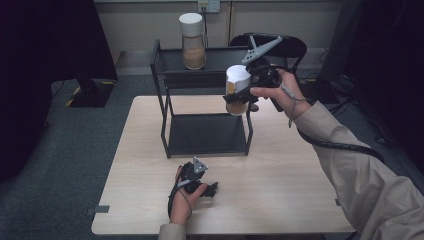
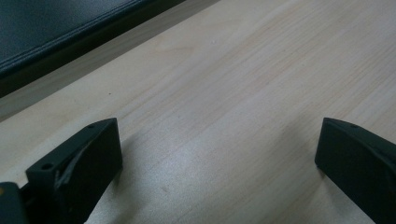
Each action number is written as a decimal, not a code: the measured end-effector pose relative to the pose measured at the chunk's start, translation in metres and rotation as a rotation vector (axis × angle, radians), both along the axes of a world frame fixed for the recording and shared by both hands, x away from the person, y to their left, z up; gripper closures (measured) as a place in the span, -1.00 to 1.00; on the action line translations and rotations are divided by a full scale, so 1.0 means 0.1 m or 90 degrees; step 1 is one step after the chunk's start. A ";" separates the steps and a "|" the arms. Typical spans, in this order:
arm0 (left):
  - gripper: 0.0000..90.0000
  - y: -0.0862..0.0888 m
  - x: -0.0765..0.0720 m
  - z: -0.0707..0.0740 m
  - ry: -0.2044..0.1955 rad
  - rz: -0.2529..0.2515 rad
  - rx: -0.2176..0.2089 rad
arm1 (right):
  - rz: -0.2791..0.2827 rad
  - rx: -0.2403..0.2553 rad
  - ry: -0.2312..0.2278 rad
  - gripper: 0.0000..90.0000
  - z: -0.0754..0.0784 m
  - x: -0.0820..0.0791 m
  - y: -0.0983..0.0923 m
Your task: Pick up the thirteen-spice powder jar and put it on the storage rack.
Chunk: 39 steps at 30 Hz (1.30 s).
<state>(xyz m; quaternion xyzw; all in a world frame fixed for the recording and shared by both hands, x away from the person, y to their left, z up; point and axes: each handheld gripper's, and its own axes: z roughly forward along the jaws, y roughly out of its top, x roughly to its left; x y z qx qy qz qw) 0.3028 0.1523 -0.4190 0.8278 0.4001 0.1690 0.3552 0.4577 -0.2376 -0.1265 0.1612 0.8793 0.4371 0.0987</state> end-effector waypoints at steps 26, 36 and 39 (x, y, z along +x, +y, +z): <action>-1.00 0.01 0.00 0.00 0.000 -0.002 0.000 | -0.041 0.013 -0.034 -0.33 0.60 0.03 0.12; -1.00 0.01 0.00 0.00 0.000 -0.003 0.000 | -0.057 0.022 -0.038 -0.33 0.74 0.18 0.16; -1.00 0.01 0.01 0.00 -0.001 -0.005 0.000 | -0.067 0.028 -0.039 -0.33 0.77 0.26 0.18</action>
